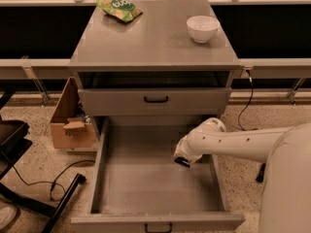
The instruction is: Pick rxbar blueberry from middle drawer and place on counter
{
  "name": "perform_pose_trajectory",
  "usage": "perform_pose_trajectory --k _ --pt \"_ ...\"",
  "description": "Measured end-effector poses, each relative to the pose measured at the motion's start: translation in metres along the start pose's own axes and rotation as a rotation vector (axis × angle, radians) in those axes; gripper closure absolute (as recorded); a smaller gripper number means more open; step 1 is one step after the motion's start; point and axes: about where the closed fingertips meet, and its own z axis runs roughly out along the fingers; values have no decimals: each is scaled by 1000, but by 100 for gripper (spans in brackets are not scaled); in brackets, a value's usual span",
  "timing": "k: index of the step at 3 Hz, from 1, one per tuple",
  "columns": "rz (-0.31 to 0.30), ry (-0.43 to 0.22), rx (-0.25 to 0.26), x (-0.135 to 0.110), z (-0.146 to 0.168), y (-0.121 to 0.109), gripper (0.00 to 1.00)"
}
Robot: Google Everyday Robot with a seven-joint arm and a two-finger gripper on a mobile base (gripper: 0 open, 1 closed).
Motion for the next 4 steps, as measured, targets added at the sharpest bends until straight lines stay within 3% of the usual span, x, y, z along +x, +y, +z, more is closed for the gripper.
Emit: perform_pose_trajectory --k 1,2,4 --pt "0 0 0 0 0 0 27" --pt "0 0 0 0 0 0 4" --pt "0 0 0 0 0 0 0"
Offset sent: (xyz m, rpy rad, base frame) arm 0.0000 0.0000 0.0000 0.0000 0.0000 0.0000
